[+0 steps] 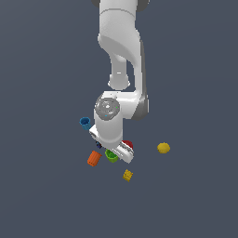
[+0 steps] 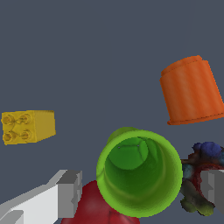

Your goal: Pick up a designated object from a clutter of objects.

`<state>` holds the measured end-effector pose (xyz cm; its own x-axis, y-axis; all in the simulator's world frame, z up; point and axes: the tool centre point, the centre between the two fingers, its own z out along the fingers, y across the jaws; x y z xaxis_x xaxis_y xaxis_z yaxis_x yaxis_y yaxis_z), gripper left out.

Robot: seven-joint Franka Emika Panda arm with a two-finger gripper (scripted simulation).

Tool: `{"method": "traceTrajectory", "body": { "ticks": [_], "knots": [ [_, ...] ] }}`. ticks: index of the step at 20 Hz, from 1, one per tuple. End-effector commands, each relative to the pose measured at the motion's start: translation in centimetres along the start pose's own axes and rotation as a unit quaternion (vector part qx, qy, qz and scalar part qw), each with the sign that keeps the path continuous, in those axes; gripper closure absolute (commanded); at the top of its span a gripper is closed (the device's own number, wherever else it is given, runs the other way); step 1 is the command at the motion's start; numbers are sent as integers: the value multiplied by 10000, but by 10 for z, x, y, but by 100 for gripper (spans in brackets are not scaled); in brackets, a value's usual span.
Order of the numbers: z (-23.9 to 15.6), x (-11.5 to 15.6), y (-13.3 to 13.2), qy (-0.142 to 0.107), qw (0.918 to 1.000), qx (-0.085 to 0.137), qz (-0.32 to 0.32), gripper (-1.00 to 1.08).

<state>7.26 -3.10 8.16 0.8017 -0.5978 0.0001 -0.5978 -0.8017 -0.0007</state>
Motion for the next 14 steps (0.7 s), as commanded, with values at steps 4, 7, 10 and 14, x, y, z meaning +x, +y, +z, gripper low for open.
{"method": "traceTrajectory", "body": {
  "ticks": [4,7,10,14],
  "knots": [
    [28,-1,1,-2,10000,-4,15,-92],
    [37,0,1,-1,10000,-4,18,-92],
    [39,0,0,-1,10000,-4,18,-92],
    [39,0,0,-1,10000,-4,18,108]
  ]
}}
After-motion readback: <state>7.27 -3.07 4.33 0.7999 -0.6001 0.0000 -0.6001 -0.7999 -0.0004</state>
